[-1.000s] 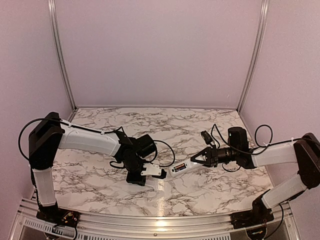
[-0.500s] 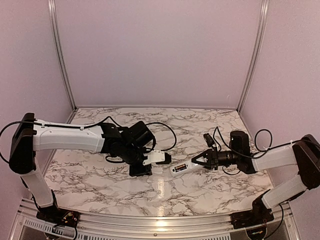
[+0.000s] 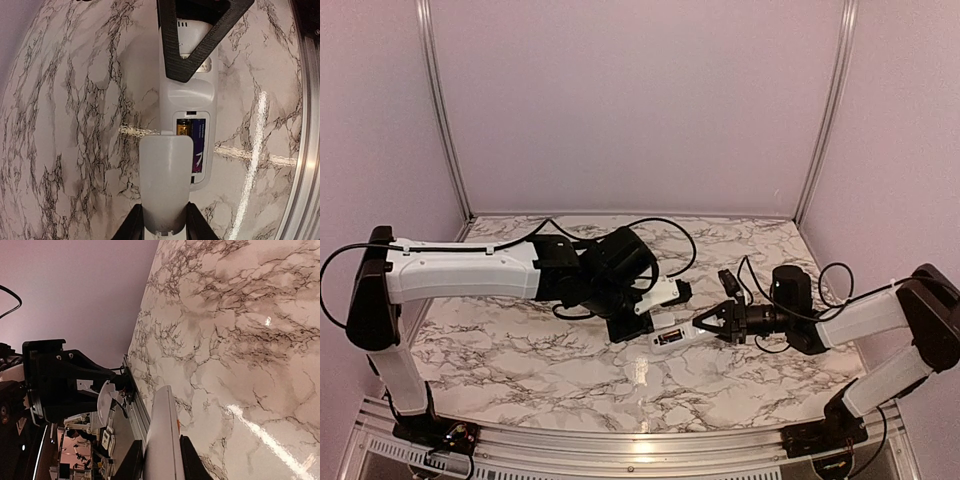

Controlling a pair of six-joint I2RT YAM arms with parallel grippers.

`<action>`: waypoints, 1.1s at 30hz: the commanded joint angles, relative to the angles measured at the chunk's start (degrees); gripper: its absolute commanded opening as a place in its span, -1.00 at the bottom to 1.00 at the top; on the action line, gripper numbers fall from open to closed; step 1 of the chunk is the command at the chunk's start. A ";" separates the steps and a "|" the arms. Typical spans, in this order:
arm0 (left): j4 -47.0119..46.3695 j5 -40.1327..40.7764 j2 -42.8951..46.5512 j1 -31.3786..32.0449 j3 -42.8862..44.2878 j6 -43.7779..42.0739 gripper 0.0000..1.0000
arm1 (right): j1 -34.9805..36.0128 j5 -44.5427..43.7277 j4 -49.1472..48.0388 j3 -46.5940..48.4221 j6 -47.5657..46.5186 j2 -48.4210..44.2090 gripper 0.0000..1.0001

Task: Load the batteries into the remote control
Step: Place the battery cover on the remote control without the battery cover.

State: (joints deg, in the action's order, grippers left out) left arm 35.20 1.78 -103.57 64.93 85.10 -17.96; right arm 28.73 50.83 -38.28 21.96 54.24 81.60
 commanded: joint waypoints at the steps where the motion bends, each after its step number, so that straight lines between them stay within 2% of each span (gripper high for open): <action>1: 4.37 3.48 -3.91 0.95 3.08 0.76 -0.45 | 1.77 -1.48 -5.07 0.51 3.10 2.02 -1.00; 12: 6.61 2.13 -6.07 2.05 3.86 0.10 -0.41 | 3.46 -1.58 -13.21 -0.59 8.10 6.12 -1.00; 33: 9.40 2.53 -9.73 2.31 7.37 -0.04 -0.40 | 4.84 -1.87 -14.91 -0.48 8.65 6.80 -1.00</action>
State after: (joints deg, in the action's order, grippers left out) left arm 42.52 4.14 -111.55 66.89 90.80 -17.80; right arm 32.86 48.69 -49.50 21.47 62.17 87.99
